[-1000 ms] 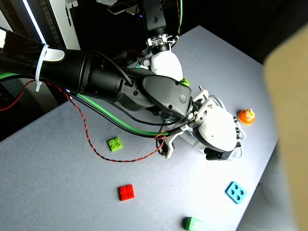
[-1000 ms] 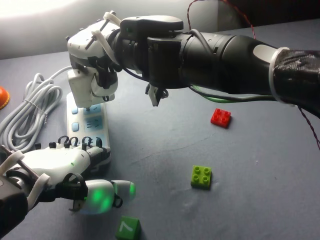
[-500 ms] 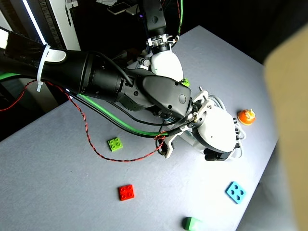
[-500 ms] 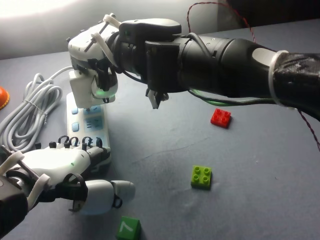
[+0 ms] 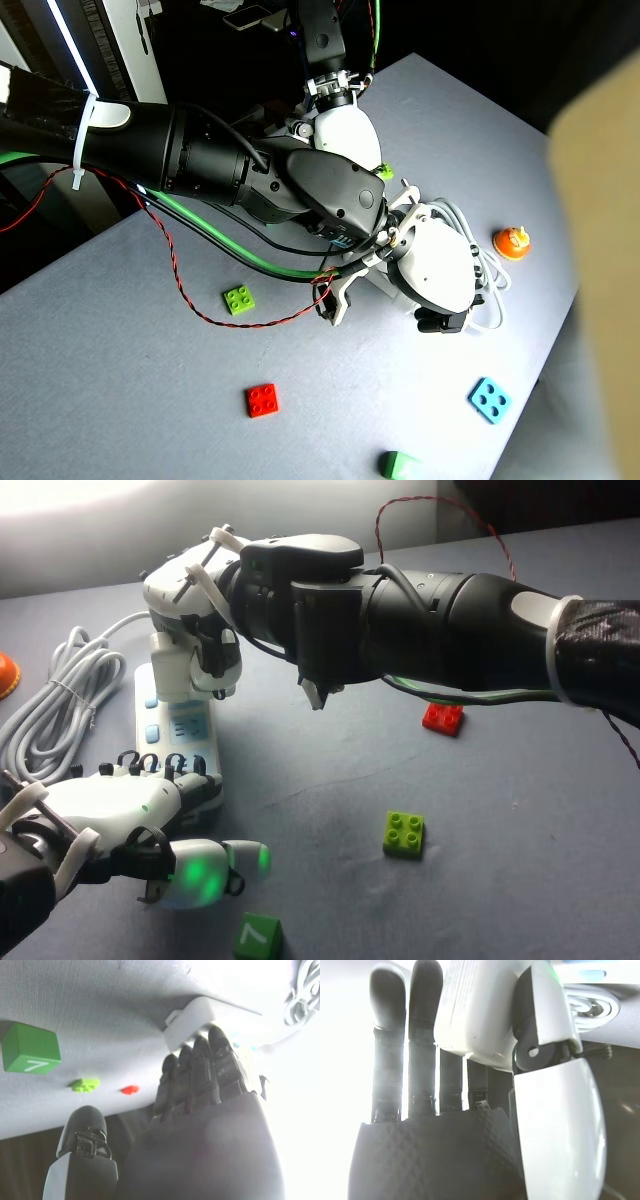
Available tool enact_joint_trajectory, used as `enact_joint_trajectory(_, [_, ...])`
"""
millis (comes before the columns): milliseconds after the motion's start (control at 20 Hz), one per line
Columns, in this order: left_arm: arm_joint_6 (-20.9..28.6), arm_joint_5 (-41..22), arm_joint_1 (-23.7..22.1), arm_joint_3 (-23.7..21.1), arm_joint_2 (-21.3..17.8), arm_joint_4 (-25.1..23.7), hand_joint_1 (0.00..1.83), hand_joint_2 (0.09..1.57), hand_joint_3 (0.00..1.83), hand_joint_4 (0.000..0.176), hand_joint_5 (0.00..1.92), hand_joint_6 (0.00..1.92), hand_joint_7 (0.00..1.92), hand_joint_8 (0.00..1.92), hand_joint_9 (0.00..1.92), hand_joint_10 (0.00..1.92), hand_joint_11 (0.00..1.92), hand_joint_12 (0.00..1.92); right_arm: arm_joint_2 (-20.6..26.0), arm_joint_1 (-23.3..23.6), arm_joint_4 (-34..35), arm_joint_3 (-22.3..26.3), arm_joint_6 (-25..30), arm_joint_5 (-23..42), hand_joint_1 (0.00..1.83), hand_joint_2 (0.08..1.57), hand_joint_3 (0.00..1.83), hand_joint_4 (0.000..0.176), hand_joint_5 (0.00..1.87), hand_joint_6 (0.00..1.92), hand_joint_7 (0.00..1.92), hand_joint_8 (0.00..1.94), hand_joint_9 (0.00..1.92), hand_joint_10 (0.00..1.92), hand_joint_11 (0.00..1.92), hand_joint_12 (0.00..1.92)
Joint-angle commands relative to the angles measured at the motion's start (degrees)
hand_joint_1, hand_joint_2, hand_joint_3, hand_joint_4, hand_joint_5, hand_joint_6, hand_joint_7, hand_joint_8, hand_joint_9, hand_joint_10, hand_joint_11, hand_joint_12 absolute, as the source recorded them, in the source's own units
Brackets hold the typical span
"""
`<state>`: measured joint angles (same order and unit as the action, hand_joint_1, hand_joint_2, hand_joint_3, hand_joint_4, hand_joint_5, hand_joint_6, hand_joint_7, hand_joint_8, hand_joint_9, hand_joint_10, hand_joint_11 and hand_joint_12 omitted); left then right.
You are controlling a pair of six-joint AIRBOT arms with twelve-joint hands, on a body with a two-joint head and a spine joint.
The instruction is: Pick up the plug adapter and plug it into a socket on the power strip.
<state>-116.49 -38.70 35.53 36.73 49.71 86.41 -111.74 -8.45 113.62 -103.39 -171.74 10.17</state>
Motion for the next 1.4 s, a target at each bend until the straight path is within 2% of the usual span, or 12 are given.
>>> enact_joint_trajectory(0, [0.58, -0.84, 0.33, 0.36, -0.38, 0.16, 0.00, 1.22, 0.00, 0.000, 0.10, 0.00, 0.11, 0.00, 0.12, 0.01, 0.00, 0.43, -0.76, -0.50, 0.62, 0.67, 0.28, -4.04, 1.27, 1.10, 0.00, 0.000, 0.94, 0.88, 1.10, 0.97, 1.06, 0.77, 0.90, 1.24])
enact_joint_trajectory(50, [0.58, -0.84, 0.34, 0.36, -0.40, 0.16, 0.00, 1.22, 0.00, 0.000, 0.09, 0.00, 0.10, 0.00, 0.11, 0.00, 0.00, 0.41, -1.05, -0.46, 0.61, 0.35, 0.28, -4.12, 1.26, 1.11, 0.00, 0.000, 0.91, 0.93, 1.10, 0.97, 1.07, 0.72, 0.90, 1.22])
enact_joint_trajectory(100, [0.58, -0.84, 0.35, 0.37, -0.40, 0.16, 0.00, 1.22, 0.00, 0.000, 0.10, 0.00, 0.10, 0.00, 0.11, 0.00, 0.00, 0.41, -1.36, -0.40, 0.61, -0.04, 0.28, -4.11, 1.36, 1.11, 0.01, 0.000, 0.87, 0.91, 1.04, 0.95, 1.00, 1.14, 0.87, 1.23])
enact_joint_trajectory(150, [0.58, -0.84, 0.35, 0.36, -0.40, 0.16, 0.00, 1.22, 0.00, 0.000, 0.10, 0.00, 0.11, 0.00, 0.12, 0.00, 0.00, 0.43, -1.60, -0.38, 0.61, -0.31, 0.28, -4.12, 1.27, 1.13, 0.00, 0.000, 0.86, 0.99, 1.05, 1.03, 0.98, 0.95, 0.85, 1.26])
enact_joint_trajectory(200, [0.58, -0.84, 0.35, 0.36, -0.41, 0.16, 0.00, 1.22, 0.00, 0.000, 0.12, 0.01, 0.13, 0.01, 0.14, 0.01, 0.00, 0.45, -1.75, -0.38, 0.61, -0.44, 0.30, -4.19, 1.35, 1.13, 0.01, 0.000, 0.82, 1.00, 0.99, 1.02, 0.92, 1.24, 0.85, 1.27])
enact_joint_trajectory(250, [0.58, -0.84, 0.35, 0.36, -0.44, 0.16, 0.00, 1.22, 0.00, 0.000, 0.09, 0.00, 0.10, 0.00, 0.10, 0.00, 0.00, 0.38, -1.83, -0.44, 0.61, -0.55, 0.36, -4.50, 1.28, 1.13, 0.00, 0.000, 0.87, 0.98, 1.05, 1.02, 0.96, 0.98, 0.85, 1.26])
enact_joint_trajectory(350, [0.58, -0.85, 0.36, 0.37, -0.47, 0.16, 0.00, 1.22, 0.00, 0.000, 0.08, 0.00, 0.10, 0.01, 0.11, 0.01, 0.00, 0.41, -1.88, -0.69, 0.61, -0.77, 0.51, -4.89, 1.26, 1.13, 0.00, 0.000, 0.87, 0.98, 1.07, 1.03, 1.04, 0.74, 0.86, 1.22])
enact_joint_trajectory(750, [0.58, -0.85, 0.40, 0.28, -0.55, 0.16, 0.00, 1.22, 0.00, 0.000, 0.10, 0.01, 0.10, 0.01, 0.10, 0.01, 0.00, 0.36, -1.58, -0.46, 0.61, -3.14, 1.10, -6.89, 1.26, 1.10, 0.00, 0.000, 0.96, 0.86, 1.08, 1.01, 1.05, 0.77, 0.87, 1.25])
enact_joint_trajectory(950, [0.58, -0.86, 0.41, 0.31, -0.55, 0.16, 0.00, 1.22, 0.00, 0.000, 0.09, 0.00, 0.10, 0.00, 0.11, 0.01, 0.00, 0.39, -1.16, -0.01, 0.62, -3.12, 1.12, -6.82, 1.26, 1.11, 0.00, 0.000, 0.93, 0.91, 1.07, 1.02, 1.03, 0.78, 0.86, 1.25])
enact_joint_trajectory(1050, [0.58, -0.86, 0.43, 0.32, -0.57, 0.15, 0.00, 1.22, 0.00, 0.000, 0.08, 0.00, 0.09, 0.00, 0.10, 0.00, 0.00, 0.35, -0.92, 0.17, 0.62, -3.11, 1.11, -6.83, 1.26, 1.10, 0.00, 0.000, 0.97, 0.85, 1.09, 0.98, 1.05, 0.78, 0.89, 1.23])
enact_joint_trajectory(1300, [0.57, -0.91, -0.40, 0.78, -0.90, 0.13, 0.00, 1.22, 0.00, 0.000, 0.09, 0.01, 0.11, 0.01, 0.11, 0.00, 0.00, 0.38, 0.09, 0.71, 0.62, -2.91, 0.50, -7.15, 1.26, 1.12, 0.00, 0.000, 0.89, 0.96, 1.07, 1.02, 1.04, 0.76, 0.87, 1.24])
enact_joint_trajectory(1350, [0.57, -0.91, -0.57, 0.84, -1.00, 0.13, 0.00, 1.22, 0.00, 0.000, 0.09, 0.00, 0.09, 0.00, 0.10, 0.00, 0.00, 0.38, 0.33, 0.83, 0.62, -2.76, 0.51, -7.28, 1.25, 1.12, 0.00, 0.000, 0.91, 0.92, 1.06, 1.05, 1.01, 0.80, 0.82, 1.31])
